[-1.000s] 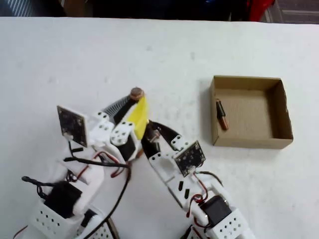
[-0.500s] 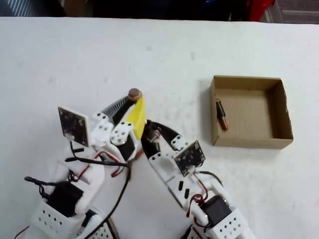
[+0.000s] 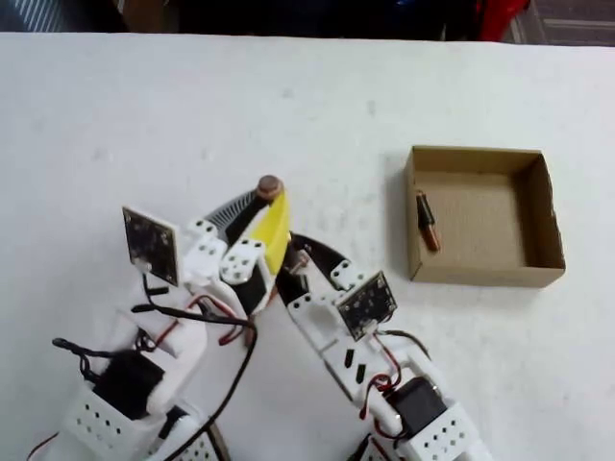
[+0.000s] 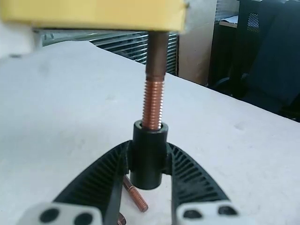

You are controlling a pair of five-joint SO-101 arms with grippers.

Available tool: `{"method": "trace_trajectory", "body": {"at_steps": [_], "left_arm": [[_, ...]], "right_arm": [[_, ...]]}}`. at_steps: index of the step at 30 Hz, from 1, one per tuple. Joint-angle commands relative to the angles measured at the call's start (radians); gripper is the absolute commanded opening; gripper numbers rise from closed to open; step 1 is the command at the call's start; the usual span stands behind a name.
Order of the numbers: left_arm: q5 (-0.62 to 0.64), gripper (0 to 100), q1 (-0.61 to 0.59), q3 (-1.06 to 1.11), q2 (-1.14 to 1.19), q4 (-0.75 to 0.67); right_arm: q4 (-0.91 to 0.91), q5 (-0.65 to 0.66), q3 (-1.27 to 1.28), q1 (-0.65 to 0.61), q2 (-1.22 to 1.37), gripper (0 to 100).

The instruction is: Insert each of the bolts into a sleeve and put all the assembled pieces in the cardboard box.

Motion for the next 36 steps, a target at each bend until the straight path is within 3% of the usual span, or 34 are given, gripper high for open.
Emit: {"method": "trace_trajectory", "body": {"at_steps": [1,7,22,27,36], "left_arm": [[-0.008,2,0.021,-0.003,-0.007,0.061],[-0.009,2,0.022,0.009,-0.012,0.167],[-0.011,2,0.015,0.058,-0.012,0.163],[-0.012,3,0.015,0.063,-0.012,0.092],[-0.011,23,0.015,0.066,-0.012,0.123]], "right_arm": [[-0.002,0.012,0.008,-0.001,-0.013,1.7],[-0.002,0.012,0.008,-0.001,-0.013,1.7],[-0.001,0.012,0.008,-0.001,-0.013,1.7],[-0.001,0.012,0.008,-0.001,-0.013,1.7],[-0.001,0.012,0.008,0.001,-0.013,1.7]]}}
